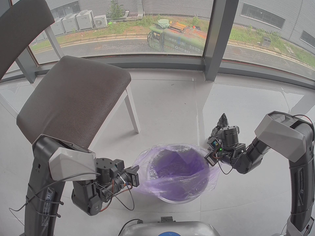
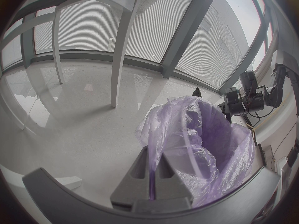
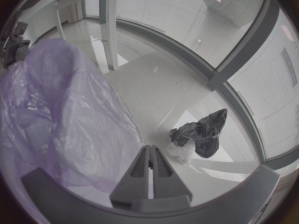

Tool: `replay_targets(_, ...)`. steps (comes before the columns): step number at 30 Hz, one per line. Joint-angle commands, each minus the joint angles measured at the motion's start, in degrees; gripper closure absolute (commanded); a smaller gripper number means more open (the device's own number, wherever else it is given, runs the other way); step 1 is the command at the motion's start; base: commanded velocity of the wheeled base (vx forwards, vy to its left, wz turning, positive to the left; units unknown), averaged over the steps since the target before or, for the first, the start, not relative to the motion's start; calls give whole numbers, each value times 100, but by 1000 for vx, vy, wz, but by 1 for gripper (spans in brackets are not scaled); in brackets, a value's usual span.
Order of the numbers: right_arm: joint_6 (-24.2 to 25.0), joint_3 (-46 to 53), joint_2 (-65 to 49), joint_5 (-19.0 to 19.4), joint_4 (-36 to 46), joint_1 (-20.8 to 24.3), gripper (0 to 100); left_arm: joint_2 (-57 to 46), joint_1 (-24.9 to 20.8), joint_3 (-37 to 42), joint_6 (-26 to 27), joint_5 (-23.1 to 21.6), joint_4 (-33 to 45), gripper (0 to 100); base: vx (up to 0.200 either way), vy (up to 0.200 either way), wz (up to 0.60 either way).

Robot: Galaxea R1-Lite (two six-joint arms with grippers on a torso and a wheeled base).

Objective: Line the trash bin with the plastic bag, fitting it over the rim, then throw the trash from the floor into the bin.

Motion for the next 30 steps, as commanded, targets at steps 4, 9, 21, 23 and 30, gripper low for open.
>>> replay_targets(4, 33, -335, 75, -96, 24, -39, 100, 102, 44, -72, 10, 40, -85, 100, 0, 0, 0)
replay_targets(9, 261, -994, 303, -237, 86, -30, 100, 5, 176, -11, 10, 66, -85, 100, 0, 0, 0)
replay_targets(21, 1202, -2242, 462, -641, 859, -83, 100, -135, 185, -239, 10, 207, -23, 100, 0, 0, 0)
replay_targets(23, 1228, -1820, 180, -562, 877, -74, 100, -223, 150, -116, 10, 207, -23, 100, 0, 0, 0)
replay_targets(30, 1202, -686, -672, -377, 824, -30, 0, -452, 106, 104, 10, 163, -32, 100, 0, 0, 0)
